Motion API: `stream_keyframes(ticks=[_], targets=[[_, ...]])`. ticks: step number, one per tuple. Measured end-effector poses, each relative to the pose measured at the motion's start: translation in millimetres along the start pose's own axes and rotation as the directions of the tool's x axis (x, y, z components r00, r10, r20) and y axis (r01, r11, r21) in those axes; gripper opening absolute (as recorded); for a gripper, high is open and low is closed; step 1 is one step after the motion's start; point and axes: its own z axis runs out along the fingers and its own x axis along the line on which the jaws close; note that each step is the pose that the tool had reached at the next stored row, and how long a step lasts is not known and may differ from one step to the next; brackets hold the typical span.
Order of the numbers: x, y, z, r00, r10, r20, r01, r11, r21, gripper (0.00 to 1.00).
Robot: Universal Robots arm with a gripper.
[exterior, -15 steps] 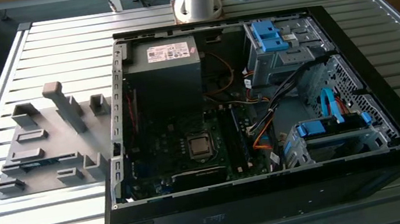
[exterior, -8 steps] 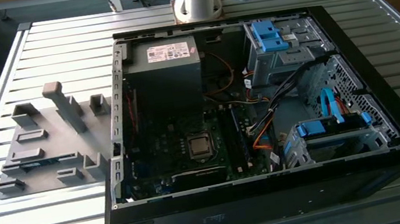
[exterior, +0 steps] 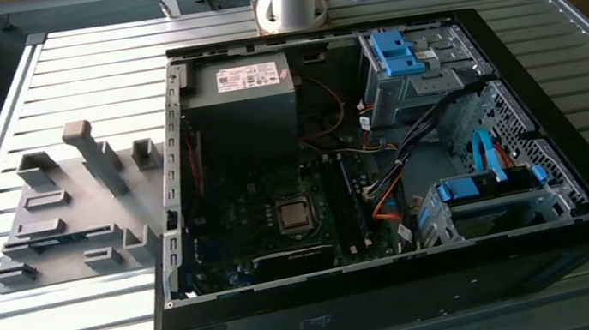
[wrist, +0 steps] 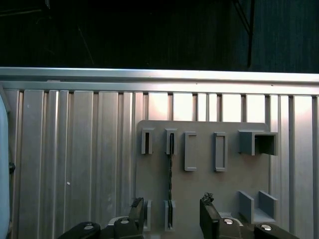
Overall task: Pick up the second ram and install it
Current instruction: 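Pick up the second ram and move it above second insertion slot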
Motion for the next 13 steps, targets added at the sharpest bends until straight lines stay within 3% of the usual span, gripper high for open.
stream_keyframes(ticks=[7, 8, 10, 13], targets=[[0.0, 0.0, 0.1, 1.0000, 0.000, 0.0000, 0.000, 1.0000, 0.0001, 0.29], [0.0, 0.0, 0.1, 1.0000, 0.000, 0.0000, 0.000, 1.0000, 0.0000, 0.29], [0.0, 0.0, 0.2, 1.0000, 0.000, 0.0000, 0.000, 1.0000, 0.0001, 0.17], [0.0, 0.0, 0.2, 1.0000, 0.000, 0.0000, 0.000, 1.0000, 0.0000, 0.11]])
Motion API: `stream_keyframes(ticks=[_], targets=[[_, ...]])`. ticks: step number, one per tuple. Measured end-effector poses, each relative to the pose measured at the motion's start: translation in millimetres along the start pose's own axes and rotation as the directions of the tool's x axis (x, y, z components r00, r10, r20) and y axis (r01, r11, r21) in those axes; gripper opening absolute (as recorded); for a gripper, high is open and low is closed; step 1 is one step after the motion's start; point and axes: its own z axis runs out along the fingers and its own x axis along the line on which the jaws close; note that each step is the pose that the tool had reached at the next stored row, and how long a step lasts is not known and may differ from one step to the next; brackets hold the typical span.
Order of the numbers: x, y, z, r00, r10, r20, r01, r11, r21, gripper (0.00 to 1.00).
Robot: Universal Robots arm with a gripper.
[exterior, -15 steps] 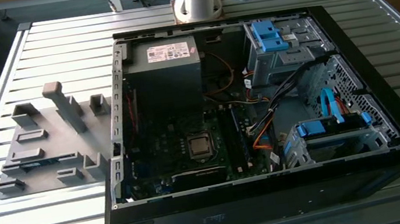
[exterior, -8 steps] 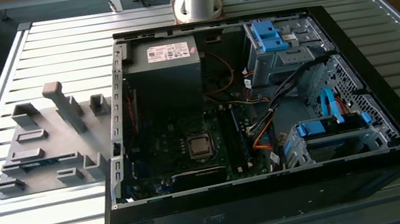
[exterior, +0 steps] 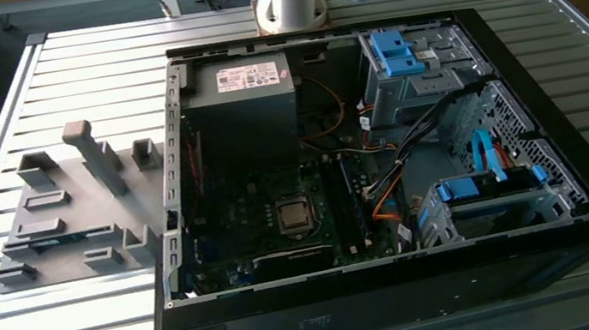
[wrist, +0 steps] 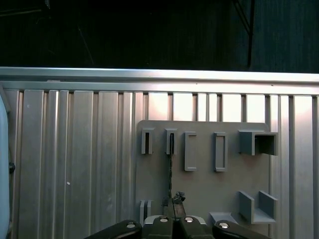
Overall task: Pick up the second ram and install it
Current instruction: 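Pick up the second ram and move it above second insertion slot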
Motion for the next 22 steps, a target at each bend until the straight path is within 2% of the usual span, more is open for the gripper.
stream_keyframes(ticks=[12, 14, 15, 16, 22], targets=[[0.0, 0.0, 0.2, 1.0000, 0.000, 0.0000, 0.000, 1.0000, 0.0000, 0.11], [0.0, 0.0, 0.2, 1.0000, 0.000, 0.0000, 0.000, 1.0000, 0.0000, 0.23], [0.0, 0.0, 0.2, 1.0000, 0.000, 0.0000, 0.000, 1.0000, 0.0000, 0.23], [0.0, 0.0, 0.3, 1.0000, 0.000, 0.0000, 0.000, 1.0000, 0.0000, 0.30], [-0.1, 0.0, 0.4, 1.0000, 0.001, 0.0002, -0.001, 1.0000, 0.0002, 0.30]])
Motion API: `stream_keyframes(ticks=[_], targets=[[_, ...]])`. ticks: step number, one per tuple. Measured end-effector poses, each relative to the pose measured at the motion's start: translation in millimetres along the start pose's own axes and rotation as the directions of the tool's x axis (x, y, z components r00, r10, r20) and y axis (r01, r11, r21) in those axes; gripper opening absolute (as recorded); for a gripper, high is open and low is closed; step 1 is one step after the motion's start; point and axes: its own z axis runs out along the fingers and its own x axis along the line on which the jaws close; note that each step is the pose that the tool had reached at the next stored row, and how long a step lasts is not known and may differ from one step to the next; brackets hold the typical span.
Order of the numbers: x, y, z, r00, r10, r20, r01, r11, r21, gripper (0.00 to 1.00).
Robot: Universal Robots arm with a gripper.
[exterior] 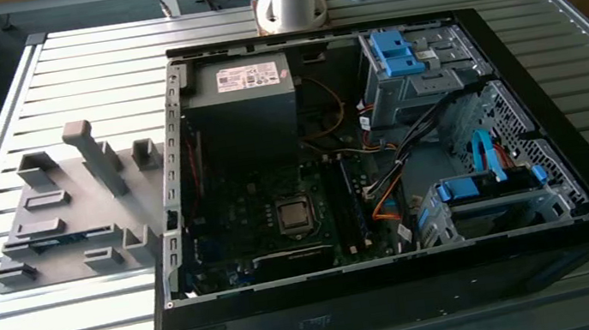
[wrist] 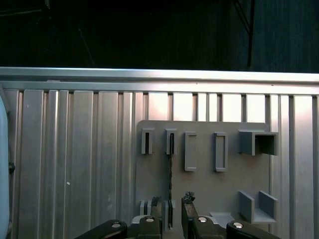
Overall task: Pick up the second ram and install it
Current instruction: 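Pick up the second ram and move it above second insertion slot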
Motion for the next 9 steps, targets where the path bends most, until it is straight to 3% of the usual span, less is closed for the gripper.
stream_keyframes(ticks=[9], targets=[[-2.7, 0.1, 0.2, 0.9997, 0.024, 0.0002, -0.024, 0.9997, 0.0005, 0.31]])
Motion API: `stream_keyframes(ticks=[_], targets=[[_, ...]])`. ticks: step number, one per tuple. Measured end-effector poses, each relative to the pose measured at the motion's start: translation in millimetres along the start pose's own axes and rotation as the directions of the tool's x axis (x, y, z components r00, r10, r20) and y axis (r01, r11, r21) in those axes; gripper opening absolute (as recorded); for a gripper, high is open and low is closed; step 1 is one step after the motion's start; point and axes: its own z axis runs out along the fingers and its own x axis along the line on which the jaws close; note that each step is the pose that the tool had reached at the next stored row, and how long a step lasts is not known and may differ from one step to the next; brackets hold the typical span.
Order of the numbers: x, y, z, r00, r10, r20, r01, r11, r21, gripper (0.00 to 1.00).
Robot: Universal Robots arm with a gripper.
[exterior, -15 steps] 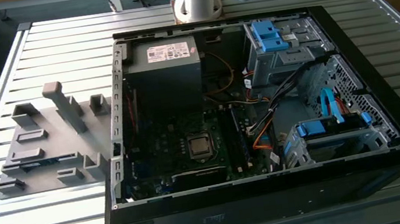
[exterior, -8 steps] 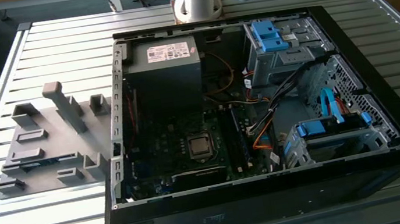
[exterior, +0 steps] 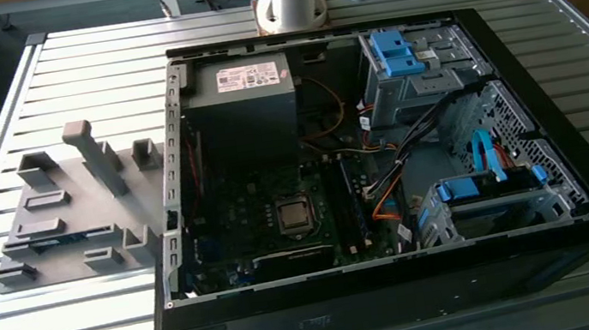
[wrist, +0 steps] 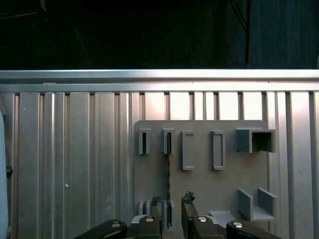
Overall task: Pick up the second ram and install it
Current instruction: 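Pick up the second ram and move it above second insertion slot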
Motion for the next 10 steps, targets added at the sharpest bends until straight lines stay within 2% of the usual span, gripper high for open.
stream_keyframes(ticks=[2, 3, 10], targets=[[0.0, 0.0, 0.0, 1.0000, 0.000, 0.0000, 0.000, 1.0000, 0.0001, 0.31], [-0.1, 0.0, 0.1, 1.0000, 0.000, 0.0000, 0.000, 1.0000, 0.0001, 0.37], [-1.6, -0.1, 4.6, 1.0000, 0.000, 0.0000, 0.000, 1.0000, 0.0000, 0.37]])
